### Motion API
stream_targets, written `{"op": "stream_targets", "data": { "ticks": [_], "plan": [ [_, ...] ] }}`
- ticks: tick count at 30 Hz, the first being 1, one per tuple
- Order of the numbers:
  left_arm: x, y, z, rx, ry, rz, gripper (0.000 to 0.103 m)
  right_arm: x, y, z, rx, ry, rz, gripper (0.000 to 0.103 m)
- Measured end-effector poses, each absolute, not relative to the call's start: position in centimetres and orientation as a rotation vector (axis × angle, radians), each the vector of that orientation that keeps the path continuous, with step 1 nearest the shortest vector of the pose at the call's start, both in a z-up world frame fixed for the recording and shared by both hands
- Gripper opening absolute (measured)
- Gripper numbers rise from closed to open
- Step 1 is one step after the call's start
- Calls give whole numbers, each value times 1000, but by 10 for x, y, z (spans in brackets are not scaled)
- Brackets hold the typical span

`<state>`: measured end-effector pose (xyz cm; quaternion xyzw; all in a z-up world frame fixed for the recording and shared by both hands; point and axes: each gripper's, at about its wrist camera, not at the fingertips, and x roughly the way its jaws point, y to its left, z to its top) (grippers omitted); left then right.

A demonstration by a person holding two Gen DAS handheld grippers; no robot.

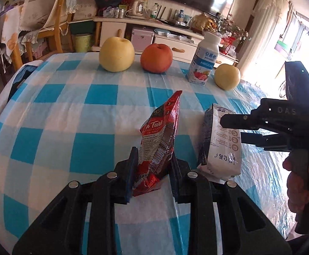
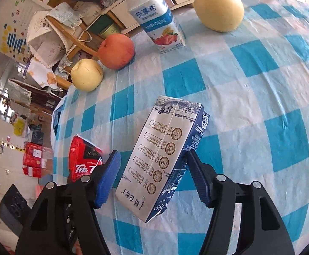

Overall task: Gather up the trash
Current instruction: 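Grasp blue-and-white milk carton with right gripper while left holds red bag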

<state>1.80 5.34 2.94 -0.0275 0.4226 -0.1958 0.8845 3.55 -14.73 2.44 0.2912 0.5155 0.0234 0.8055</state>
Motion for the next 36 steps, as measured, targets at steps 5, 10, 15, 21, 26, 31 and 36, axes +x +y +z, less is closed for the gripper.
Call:
{"op": "stream_targets", "data": {
  "ticks": [5,10,15,21,26,31,36],
  "plan": [
    [17,64,29,-103,869,-389,29,51,-123,14,463,1115,53,73],
    [17,70,26,-137,858,-392,29,57,-98,11,297,1105,60,72],
    [17,75,25,-145,848,-385,29,57,-79,9,137,1098,61,72],
    [17,81,29,-169,834,-389,28,57,-81,10,97,1096,40,66],
    [13,86,29,-182,832,-402,26,55,-89,17,116,1076,25,62],
    [11,92,33,-199,823,-412,25,52,-92,34,139,1032,27,62],
    [5,102,38,-216,807,-413,23,42,-85,52,123,992,44,62]
  ]
}}
